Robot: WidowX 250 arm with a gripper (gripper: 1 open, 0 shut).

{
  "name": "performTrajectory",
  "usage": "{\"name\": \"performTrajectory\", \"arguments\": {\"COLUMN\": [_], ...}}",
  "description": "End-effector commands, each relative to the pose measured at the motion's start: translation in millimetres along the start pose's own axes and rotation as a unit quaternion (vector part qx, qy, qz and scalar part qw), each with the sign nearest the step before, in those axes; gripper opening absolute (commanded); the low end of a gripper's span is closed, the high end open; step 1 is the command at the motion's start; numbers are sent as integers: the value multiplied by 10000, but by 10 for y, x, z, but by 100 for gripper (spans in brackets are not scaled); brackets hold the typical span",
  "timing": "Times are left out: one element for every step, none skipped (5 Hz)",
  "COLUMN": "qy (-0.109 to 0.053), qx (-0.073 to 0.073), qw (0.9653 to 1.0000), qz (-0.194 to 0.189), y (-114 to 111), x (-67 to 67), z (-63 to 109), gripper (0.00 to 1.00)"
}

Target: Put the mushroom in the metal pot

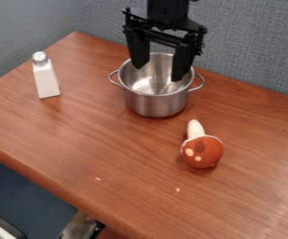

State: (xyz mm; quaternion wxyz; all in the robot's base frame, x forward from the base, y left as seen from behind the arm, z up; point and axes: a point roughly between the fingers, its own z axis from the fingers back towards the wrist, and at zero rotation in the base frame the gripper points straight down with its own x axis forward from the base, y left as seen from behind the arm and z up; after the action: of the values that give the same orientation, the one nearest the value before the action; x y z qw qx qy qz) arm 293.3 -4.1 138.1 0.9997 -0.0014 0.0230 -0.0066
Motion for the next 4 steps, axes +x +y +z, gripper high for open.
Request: {"name": "performTrajectory", "arguments": {"qy": [241, 292, 295, 268], "qx": [-139, -221, -236, 23], "qw": [9989, 9992, 9992, 9995], "qz": [386, 157, 99, -135], "y": [121, -252, -712, -772], "x": [-70, -187, -186, -22], "z": [-88, -140, -250, -379], "gripper": [100, 100, 100, 100]}}
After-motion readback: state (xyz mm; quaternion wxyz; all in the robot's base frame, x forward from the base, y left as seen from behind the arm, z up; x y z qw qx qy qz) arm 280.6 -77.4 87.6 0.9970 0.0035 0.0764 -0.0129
